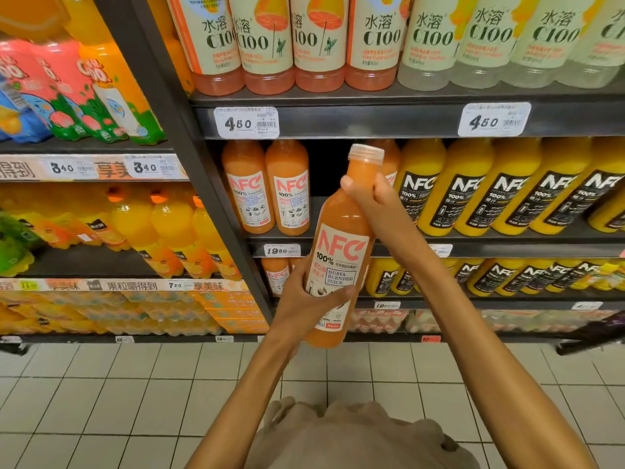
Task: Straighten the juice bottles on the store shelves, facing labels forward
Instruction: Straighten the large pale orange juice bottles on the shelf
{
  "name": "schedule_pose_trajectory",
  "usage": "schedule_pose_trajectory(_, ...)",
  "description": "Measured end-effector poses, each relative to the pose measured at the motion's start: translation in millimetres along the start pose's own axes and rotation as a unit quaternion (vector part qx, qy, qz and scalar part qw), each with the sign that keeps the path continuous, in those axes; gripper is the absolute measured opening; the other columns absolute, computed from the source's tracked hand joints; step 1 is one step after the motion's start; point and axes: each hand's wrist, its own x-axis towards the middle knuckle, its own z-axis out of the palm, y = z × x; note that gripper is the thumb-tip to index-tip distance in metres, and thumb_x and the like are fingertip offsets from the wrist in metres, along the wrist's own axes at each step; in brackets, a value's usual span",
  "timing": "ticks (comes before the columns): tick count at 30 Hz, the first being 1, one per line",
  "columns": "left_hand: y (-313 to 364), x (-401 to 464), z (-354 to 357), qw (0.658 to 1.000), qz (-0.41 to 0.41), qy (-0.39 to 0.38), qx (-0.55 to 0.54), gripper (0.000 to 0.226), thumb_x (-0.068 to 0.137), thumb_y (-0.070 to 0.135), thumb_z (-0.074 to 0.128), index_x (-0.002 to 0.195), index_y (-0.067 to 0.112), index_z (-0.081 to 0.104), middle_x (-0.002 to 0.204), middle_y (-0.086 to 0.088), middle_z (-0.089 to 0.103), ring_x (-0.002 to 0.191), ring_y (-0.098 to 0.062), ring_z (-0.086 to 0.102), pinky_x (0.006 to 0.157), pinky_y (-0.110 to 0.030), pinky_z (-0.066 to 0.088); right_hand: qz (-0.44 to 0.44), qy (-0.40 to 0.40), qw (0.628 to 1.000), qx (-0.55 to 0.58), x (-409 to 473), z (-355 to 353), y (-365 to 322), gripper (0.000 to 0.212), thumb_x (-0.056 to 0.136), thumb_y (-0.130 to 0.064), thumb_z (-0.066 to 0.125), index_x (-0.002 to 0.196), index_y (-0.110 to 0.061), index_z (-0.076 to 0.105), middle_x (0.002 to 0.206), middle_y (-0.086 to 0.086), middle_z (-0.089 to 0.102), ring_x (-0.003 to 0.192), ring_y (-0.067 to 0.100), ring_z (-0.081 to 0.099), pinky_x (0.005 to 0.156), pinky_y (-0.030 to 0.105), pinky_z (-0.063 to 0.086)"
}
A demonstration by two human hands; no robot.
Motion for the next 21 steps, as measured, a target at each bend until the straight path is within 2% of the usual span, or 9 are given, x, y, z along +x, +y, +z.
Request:
schedule_pose_trajectory(4, -14.1, 14.2, 7.7, 0.998, 0.046, 0.026, 0.015, 0.076, 0.065, 0.021, 0.084, 0.126, 0.031, 0.041, 0.113, 0.014, 0.059, 0.102, 0.0, 0.058, 0.065, -0.007, 0.049, -0.05, 0.012, 0.999, -0.006, -14.0, 4.1, 5.9, 0.022, 0.096, -0.029, 0.051, 0.111, -0.014, 0.052, 0.098, -0.008, 0.062, 0.083, -0.007, 0.064, 0.067, 0.012, 0.05)
schedule_pose_trajectory(8, -22.2, 33.2, 6.6, 0.997, 0.071, 0.022, 0.034, 0.081, 0.065, 0.016, 0.085, 0.124, 0.038, 0.036, 0.117, 0.016, 0.055, 0.103, 0.003, 0.056, 0.07, -0.003, 0.047, -0.103, -0.052, 0.993, 0.028, -24.2, 3.0, 10.2, 0.028, 0.09, -0.012, 0.059, 0.118, -0.013, 0.056, 0.11, 0.001, 0.064, 0.102, 0.003, 0.061, 0.086, 0.019, 0.051)
schedule_pose_trajectory(11, -28.0, 47.1, 8.7, 0.996, 0.075, 0.024, 0.031, 0.086, 0.064, 0.012, 0.086, 0.133, 0.029, 0.037, 0.125, 0.006, 0.056, 0.107, 0.003, 0.056, 0.074, -0.004, 0.046, -0.123, -0.078, 0.989, -0.02, -24.3, 6.6, 17.7, 0.04, 0.084, -0.006, 0.066, 0.122, -0.008, 0.056, 0.115, 0.0, 0.062, 0.109, 0.009, 0.058, 0.092, 0.021, 0.048)
schedule_pose_trajectory(13, -31.7, 53.9, 10.4, 0.997, 0.076, 0.019, 0.024, 0.086, 0.065, 0.009, 0.085, 0.135, 0.024, 0.036, 0.126, 0.003, 0.056, 0.107, 0.004, 0.056, 0.074, -0.004, 0.046, -0.119, -0.077, 0.99, -0.012, -19.5, 6.7, 20.3, 0.041, 0.083, -0.008, 0.067, 0.122, -0.011, 0.056, 0.115, -0.003, 0.063, 0.109, 0.006, 0.058, 0.092, 0.021, 0.048)
schedule_pose_trajectory(15, -34.7, 60.4, 10.6, 0.997, 0.073, 0.012, 0.031, 0.084, 0.066, 0.008, 0.084, 0.131, 0.028, 0.036, 0.121, 0.009, 0.056, 0.103, 0.008, 0.057, 0.073, -0.003, 0.046, -0.105, -0.065, 0.992, 0.016, -12.0, 4.8, 22.0, 0.037, 0.084, -0.012, 0.066, 0.12, -0.016, 0.057, 0.115, -0.006, 0.063, 0.108, 0.004, 0.059, 0.09, 0.019, 0.049)
schedule_pose_trajectory(17, -35.4, 67.1, 10.8, 0.998, 0.054, 0.003, 0.044, 0.082, 0.067, 0.011, 0.084, 0.13, 0.028, 0.035, 0.117, 0.012, 0.056, 0.101, 0.004, 0.057, 0.071, -0.003, 0.046, -0.078, -0.04, 0.996, 0.029, -2.1, 4.5, 25.5, 0.032, 0.087, -0.016, 0.064, 0.119, -0.019, 0.058, 0.114, -0.006, 0.065, 0.106, 0.005, 0.061, 0.086, 0.017, 0.05)
schedule_pose_trajectory(21, -40.5, 78.2, 15.1, 0.998, 0.006, -0.004, 0.065, 0.079, 0.069, 0.014, 0.083, 0.132, 0.019, 0.037, 0.122, 0.002, 0.056, 0.108, -0.009, 0.054, 0.071, -0.01, 0.045, -0.04, 0.006, 0.999, -0.021, 20.0, 6.1, 38.3, 0.026, 0.093, -0.021, 0.057, 0.117, -0.008, 0.057, 0.103, -0.006, 0.065, 0.092, -0.006, 0.061, 0.073, 0.007, 0.048)
